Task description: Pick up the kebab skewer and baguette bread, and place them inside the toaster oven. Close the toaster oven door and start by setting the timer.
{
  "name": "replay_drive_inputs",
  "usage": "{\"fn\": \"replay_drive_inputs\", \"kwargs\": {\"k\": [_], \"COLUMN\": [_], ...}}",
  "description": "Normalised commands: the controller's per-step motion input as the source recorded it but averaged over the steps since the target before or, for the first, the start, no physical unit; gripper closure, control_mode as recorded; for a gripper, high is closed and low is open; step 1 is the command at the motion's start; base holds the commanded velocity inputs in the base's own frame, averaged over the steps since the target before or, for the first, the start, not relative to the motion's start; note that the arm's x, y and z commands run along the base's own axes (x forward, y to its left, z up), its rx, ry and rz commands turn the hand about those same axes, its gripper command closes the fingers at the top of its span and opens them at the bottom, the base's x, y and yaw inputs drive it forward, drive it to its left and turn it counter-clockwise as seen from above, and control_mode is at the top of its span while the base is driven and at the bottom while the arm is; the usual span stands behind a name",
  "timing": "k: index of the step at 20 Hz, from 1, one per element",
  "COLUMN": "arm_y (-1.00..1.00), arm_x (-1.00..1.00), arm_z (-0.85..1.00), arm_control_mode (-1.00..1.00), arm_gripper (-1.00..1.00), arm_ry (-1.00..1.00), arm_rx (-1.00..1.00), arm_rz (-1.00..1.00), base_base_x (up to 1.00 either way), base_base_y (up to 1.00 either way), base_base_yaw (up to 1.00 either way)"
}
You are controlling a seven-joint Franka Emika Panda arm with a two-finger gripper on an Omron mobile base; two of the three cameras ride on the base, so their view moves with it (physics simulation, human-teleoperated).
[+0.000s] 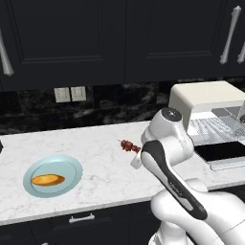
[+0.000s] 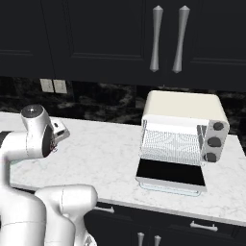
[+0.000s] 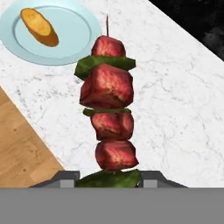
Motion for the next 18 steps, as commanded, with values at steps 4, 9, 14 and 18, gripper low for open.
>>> {"fn": "replay_drive_inputs", "kwargs": {"k": [4,9,14,18], "arm_y": [-0.99,-0.89,-0.99,-0.98], "arm_x": [-0.12,-0.26,-0.12,0.0], "arm_z": [0.4,0.31,0.35,0.49], "arm_control_mode": [-1.0,-1.0,-1.0,-1.0], "arm_gripper": [1.0,1.0,1.0,1.0], "arm_ry": [0.08,0.01,0.04,0.06], "arm_rx": [0.0,0.01,0.02,0.09], "arm_rz": [-0.26,-0.22,-0.24,-0.23], "base_base_x": [0.0,0.0,0.0,0.0], "base_base_y": [0.0,0.0,0.0,0.0], "base_base_yaw": [0.0,0.0,0.0,0.0]}}
